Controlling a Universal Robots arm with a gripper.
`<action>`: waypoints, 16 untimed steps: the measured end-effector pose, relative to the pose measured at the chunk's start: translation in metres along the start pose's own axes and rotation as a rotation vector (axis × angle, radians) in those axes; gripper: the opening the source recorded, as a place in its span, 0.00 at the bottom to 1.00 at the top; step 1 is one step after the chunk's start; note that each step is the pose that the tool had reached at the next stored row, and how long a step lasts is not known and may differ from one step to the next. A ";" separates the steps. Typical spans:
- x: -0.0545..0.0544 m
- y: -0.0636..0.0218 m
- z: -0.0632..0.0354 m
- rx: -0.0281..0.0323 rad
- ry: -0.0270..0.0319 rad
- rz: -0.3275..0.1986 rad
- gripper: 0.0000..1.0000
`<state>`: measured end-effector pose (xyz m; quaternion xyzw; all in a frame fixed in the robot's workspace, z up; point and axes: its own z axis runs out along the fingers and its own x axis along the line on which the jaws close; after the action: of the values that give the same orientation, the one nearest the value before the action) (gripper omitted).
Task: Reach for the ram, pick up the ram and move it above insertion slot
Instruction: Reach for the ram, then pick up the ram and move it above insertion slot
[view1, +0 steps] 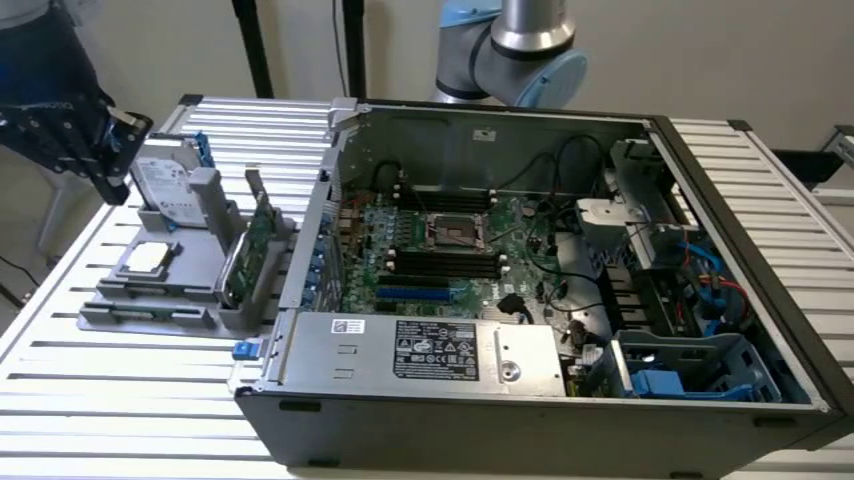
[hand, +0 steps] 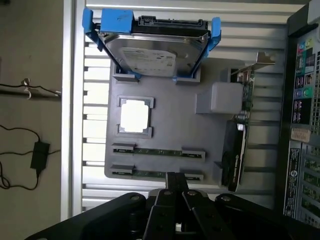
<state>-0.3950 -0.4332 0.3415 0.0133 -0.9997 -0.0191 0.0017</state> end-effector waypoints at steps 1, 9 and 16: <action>0.001 -0.0015 0.0004 0.0000 0.0006 -0.001 0.11; 0.004 -0.0069 0.0006 0.0002 0.0014 -0.009 0.11; 0.004 -0.0069 0.0005 0.0002 0.0014 -0.009 0.11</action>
<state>-0.3992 -0.4402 0.3407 0.0179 -0.9997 -0.0190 0.0023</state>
